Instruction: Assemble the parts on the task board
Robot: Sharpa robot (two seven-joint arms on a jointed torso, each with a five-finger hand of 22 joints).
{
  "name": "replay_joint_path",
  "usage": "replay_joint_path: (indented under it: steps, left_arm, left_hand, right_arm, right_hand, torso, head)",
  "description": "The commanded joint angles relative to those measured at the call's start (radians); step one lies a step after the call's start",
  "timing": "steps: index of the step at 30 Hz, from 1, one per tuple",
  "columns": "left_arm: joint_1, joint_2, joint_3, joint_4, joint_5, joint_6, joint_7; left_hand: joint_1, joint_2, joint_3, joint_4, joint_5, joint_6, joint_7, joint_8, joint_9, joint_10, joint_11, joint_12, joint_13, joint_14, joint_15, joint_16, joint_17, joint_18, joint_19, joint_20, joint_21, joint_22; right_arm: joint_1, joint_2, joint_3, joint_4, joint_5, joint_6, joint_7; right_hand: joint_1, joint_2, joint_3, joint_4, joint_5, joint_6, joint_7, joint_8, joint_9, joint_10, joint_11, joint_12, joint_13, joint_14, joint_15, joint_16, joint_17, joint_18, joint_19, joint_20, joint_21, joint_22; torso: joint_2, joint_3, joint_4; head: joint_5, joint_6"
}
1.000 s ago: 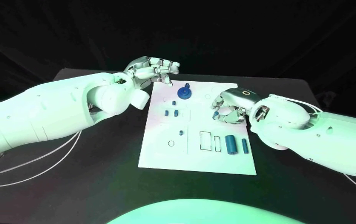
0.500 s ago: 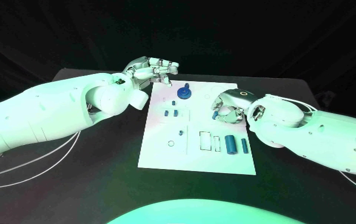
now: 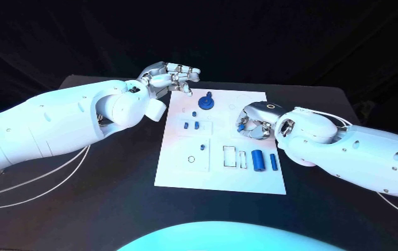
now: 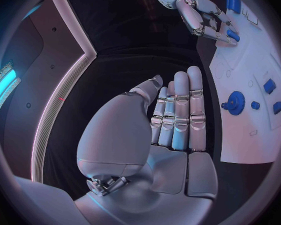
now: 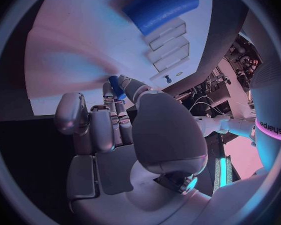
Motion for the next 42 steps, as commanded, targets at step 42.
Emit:
replay_joint_path:
  steps: [42]
  left_arm:
    - [0.001,0.012,0.000,-0.011,-0.010,0.038,-0.014]
  left_hand:
    - [-0.001,0.004,-0.008,-0.005,-0.001,-0.008,-0.001,0.001,0.000,-0.014,0.000,0.018,-0.001,0.002,0.004,0.023,0.011,0.005,0.033,0.001,0.018,0.012]
  right_arm:
    - [0.007,0.010,0.010,0.225,0.107,-0.139,0.026]
  right_hand:
    - [0.016,0.073,0.051,-0.004,-0.007,0.072,-0.021,0.049,0.041,0.089,-0.029,0.032,0.024,0.044,-0.034,0.017,0.013,-0.020,0.042,-0.024,0.060,0.082]
  torso:
    - [-0.002,-0.0014,0.0009]
  head:
    - [0.034,-0.010]
